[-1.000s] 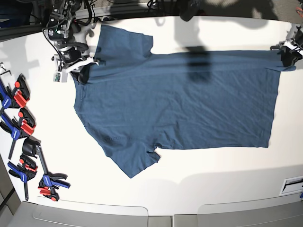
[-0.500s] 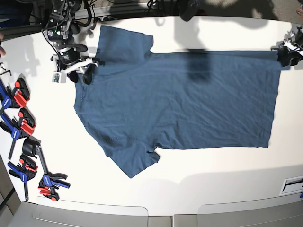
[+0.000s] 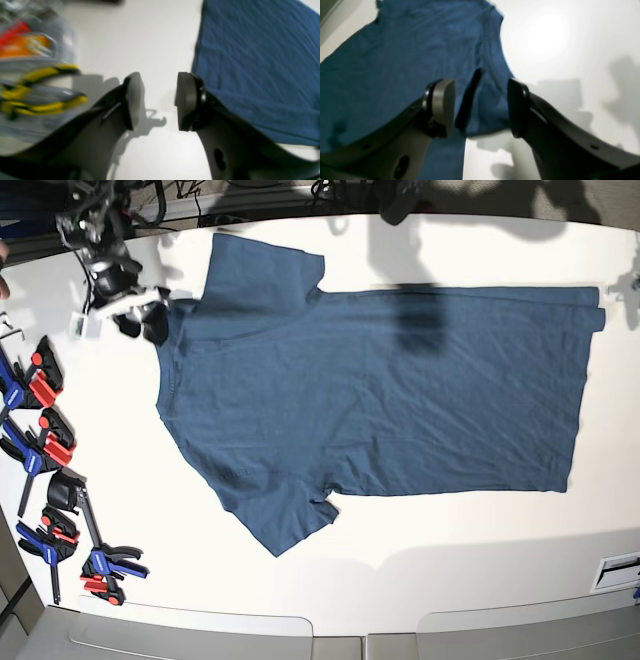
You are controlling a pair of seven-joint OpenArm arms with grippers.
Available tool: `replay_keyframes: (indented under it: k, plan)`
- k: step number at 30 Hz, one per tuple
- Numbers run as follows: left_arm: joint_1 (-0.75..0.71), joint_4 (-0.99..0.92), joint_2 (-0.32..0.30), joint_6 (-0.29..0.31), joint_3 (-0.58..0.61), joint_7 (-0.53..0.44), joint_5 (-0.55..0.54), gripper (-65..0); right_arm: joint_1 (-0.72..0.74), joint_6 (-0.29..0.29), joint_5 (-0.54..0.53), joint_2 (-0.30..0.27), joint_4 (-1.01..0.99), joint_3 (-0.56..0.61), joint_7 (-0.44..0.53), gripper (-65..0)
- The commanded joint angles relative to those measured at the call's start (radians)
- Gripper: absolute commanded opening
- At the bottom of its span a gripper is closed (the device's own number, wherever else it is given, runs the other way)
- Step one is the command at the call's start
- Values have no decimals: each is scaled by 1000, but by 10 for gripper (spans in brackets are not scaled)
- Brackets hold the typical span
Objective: Fold the T-shirt properly
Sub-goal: 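Grasp the sleeve near the right gripper and fold it inward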
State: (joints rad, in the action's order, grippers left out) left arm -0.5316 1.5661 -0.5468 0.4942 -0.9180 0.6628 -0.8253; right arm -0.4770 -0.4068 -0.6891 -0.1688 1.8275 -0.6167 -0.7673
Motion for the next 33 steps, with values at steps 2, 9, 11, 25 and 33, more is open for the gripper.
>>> replay_keyframes:
  k: [2, 9, 11, 25, 33]
  plan:
    - [-3, 24, -38, -1, -46, -19, -16, -432, -45, -6, -50, -11, 24, -16, 16, -342]
    - [-3, 24, -72, -1, -89, -20, -13, -432, -208, -19, -130, -5, 22, -3, -10, -343]
    - [-3, 24, -72, -1, -89, -21, -13, -432, -235, -18, -129, 0, 10, 14, -11, -343]
    - [-3, 24, -71, -1, -89, -20, -13, -432, -272, -15, -89, 9, -72, 273, -12, -343]
    - [-3, 24, -71, -1, -89, -20, -13, -432, -272, -15, -89, 8, -72, 302, -16, -417]
